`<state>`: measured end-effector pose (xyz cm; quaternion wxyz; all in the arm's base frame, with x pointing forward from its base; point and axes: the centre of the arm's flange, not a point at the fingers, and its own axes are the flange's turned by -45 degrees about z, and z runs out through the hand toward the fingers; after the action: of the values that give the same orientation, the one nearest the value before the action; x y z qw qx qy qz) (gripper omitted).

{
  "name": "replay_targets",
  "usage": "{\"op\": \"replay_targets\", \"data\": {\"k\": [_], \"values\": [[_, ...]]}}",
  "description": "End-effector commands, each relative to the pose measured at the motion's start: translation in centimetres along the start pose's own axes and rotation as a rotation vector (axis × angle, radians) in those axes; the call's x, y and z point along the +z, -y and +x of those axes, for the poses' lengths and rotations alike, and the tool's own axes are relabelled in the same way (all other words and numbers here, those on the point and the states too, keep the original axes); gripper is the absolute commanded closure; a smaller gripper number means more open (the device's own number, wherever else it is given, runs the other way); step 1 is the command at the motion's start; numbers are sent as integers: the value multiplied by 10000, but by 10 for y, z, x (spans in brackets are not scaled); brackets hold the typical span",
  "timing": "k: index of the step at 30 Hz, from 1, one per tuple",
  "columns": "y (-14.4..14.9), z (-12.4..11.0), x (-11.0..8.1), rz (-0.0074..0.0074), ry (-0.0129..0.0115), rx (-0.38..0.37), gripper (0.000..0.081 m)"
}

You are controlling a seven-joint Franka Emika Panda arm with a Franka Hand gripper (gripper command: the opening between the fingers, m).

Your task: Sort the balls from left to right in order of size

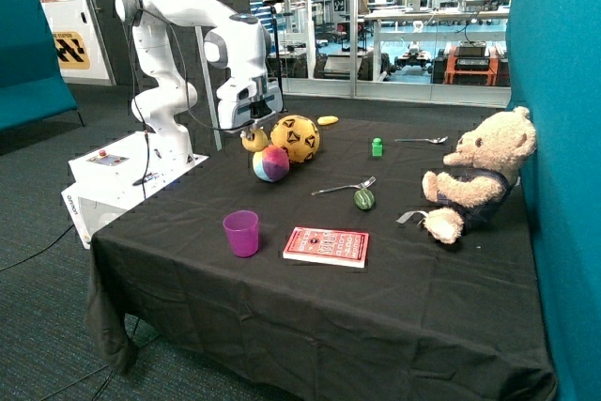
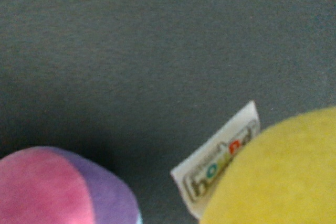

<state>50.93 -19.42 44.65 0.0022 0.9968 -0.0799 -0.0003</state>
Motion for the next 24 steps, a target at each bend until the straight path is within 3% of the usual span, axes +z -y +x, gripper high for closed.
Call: {"op": "replay_targets", "data": {"k": [1,19,24], "values": [[-18,6,24,44,-3,-35,808],[2,7,80,44,-5,-753,808],[2,7,87,44,-5,-845,808]]}}
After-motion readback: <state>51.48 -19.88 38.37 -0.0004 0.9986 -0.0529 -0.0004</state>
